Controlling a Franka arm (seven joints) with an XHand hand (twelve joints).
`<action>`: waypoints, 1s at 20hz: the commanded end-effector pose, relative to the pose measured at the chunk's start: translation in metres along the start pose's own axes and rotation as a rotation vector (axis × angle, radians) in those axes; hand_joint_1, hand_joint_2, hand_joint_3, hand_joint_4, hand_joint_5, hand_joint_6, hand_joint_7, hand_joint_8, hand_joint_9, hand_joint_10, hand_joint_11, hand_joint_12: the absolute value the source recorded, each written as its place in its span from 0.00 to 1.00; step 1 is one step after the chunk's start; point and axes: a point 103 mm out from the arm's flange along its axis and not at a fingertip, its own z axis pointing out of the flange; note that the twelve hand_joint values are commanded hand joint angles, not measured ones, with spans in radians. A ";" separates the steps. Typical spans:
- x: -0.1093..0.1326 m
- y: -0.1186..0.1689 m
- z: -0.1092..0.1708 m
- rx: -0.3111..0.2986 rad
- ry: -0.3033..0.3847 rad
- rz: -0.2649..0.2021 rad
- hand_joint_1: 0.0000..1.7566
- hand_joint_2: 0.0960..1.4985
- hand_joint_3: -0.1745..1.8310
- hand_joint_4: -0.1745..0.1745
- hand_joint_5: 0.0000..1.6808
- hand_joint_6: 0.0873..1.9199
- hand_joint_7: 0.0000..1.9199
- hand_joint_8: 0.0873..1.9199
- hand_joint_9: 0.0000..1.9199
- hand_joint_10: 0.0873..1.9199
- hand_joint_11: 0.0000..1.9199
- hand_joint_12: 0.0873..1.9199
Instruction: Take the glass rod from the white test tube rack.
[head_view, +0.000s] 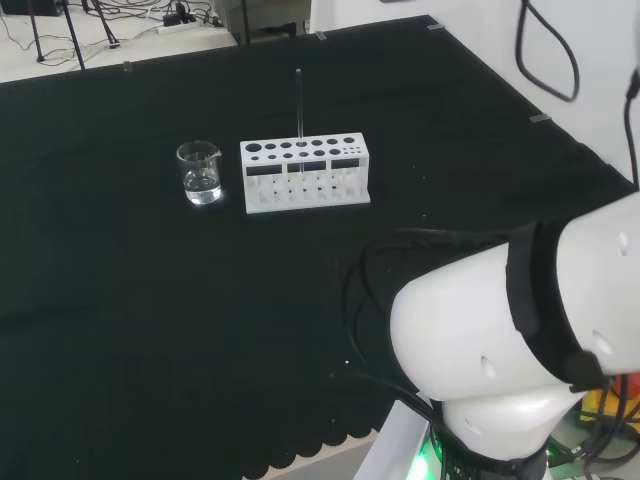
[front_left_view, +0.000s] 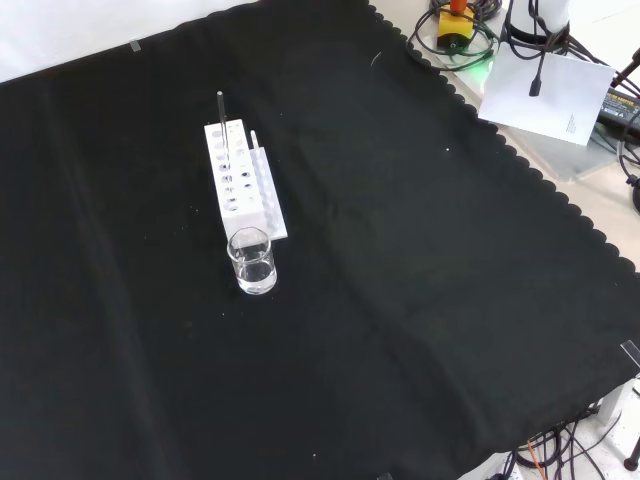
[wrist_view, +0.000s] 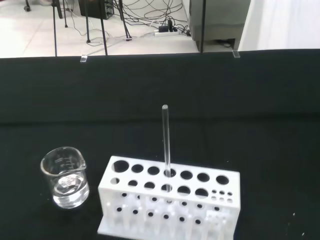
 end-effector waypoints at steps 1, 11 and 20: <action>0.018 0.068 -0.009 0.048 -0.129 -0.037 0.37 0.56 0.27 0.12 0.01 0.00 0.00 0.29 0.00 0.41 0.00 0.60; 0.030 0.107 0.031 0.095 -0.120 -0.091 0.37 0.56 0.28 0.12 0.02 0.00 0.00 0.34 0.01 0.45 0.00 0.63; 0.023 0.126 0.069 0.134 -0.099 -0.113 0.36 0.55 0.29 0.11 0.02 0.00 0.01 0.42 0.07 0.46 0.00 0.68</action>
